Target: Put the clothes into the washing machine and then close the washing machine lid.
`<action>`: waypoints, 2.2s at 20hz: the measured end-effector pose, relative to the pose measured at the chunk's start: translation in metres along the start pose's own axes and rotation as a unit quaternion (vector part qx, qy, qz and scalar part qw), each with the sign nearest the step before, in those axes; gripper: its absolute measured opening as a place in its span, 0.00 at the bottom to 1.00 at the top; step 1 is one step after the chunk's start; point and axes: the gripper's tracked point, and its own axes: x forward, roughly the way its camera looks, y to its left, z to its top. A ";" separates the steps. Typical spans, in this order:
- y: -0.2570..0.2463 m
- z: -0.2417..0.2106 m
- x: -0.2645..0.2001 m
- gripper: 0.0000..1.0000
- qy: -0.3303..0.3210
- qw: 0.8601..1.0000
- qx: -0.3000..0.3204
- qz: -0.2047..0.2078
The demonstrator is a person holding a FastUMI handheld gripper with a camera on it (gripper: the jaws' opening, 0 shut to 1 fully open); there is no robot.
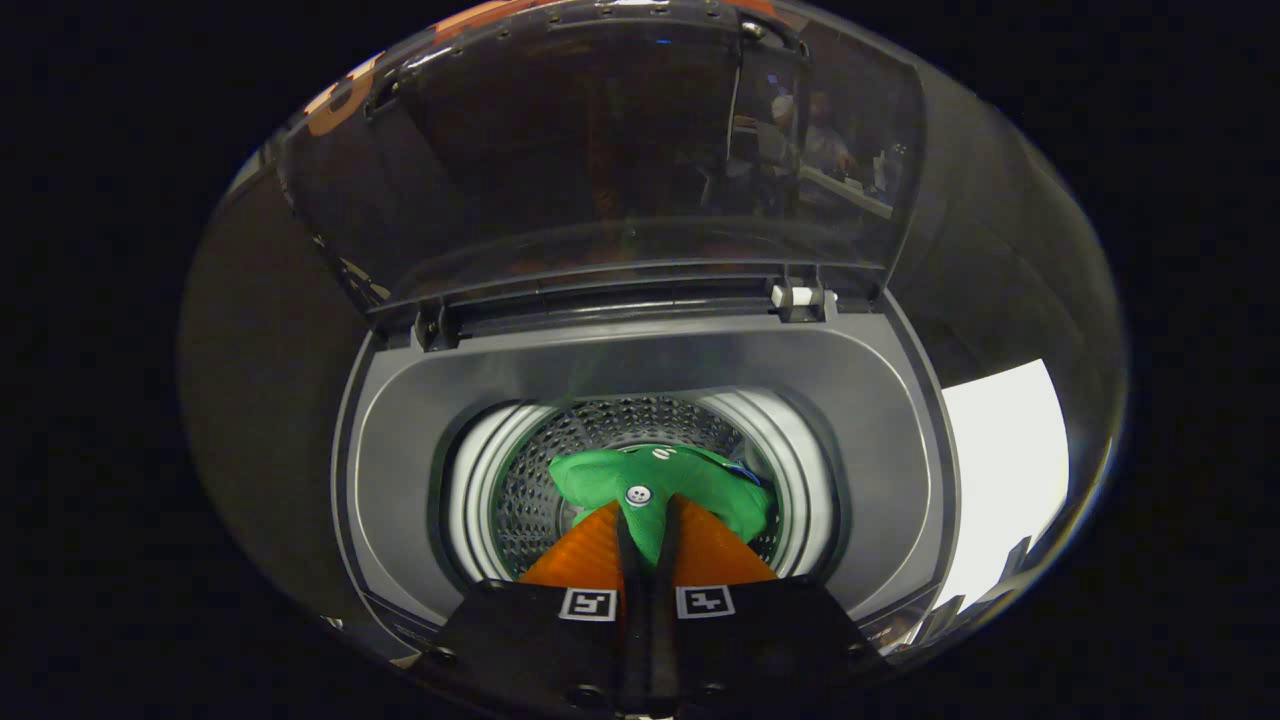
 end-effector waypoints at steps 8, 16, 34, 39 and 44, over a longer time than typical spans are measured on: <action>0.003 -0.022 0.008 0.24 0.041 0.999 0.020 0.022; -0.004 0.024 -0.052 0.90 -0.026 1.000 -0.008 0.006; 0.019 0.239 -0.229 0.99 -0.230 0.972 -0.045 0.019; 0.033 0.280 -0.216 0.99 -0.242 0.969 -0.045 0.023; 0.047 0.303 -0.181 0.99 -0.238 0.970 -0.041 0.024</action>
